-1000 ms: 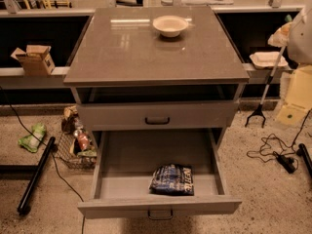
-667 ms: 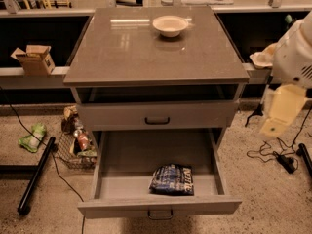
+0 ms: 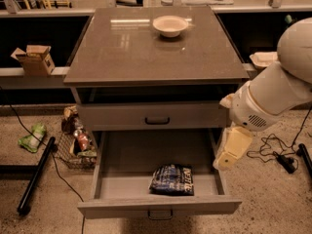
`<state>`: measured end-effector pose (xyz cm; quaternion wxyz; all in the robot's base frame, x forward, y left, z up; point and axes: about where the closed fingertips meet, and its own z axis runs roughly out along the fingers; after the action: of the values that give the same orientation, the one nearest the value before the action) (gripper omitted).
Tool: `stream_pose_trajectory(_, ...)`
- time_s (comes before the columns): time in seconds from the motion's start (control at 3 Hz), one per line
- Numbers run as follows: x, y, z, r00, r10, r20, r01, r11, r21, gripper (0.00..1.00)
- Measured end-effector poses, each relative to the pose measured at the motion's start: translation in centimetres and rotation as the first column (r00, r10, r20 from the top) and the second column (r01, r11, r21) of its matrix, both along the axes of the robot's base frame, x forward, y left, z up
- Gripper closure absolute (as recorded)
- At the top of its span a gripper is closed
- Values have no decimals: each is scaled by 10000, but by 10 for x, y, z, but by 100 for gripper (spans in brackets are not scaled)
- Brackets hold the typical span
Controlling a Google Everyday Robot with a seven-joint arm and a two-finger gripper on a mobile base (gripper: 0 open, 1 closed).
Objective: Pick blue chip bag from middle drawer and place on counter
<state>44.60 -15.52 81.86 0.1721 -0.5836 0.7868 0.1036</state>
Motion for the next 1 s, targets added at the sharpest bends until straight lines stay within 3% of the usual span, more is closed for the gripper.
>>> stream_pose_trajectory(0.33, 0, 0, 0, 10000, 0, -2, 0, 10000, 0, 0)
stream_pose_trajectory(0.67, 3, 0, -55, 9984, -94, -557, 99, 9999, 84, 0)
stream_pose_trajectory(1.0, 7, 5, -136, 9944, -111, -1049, 136, 9996, 230, 0)
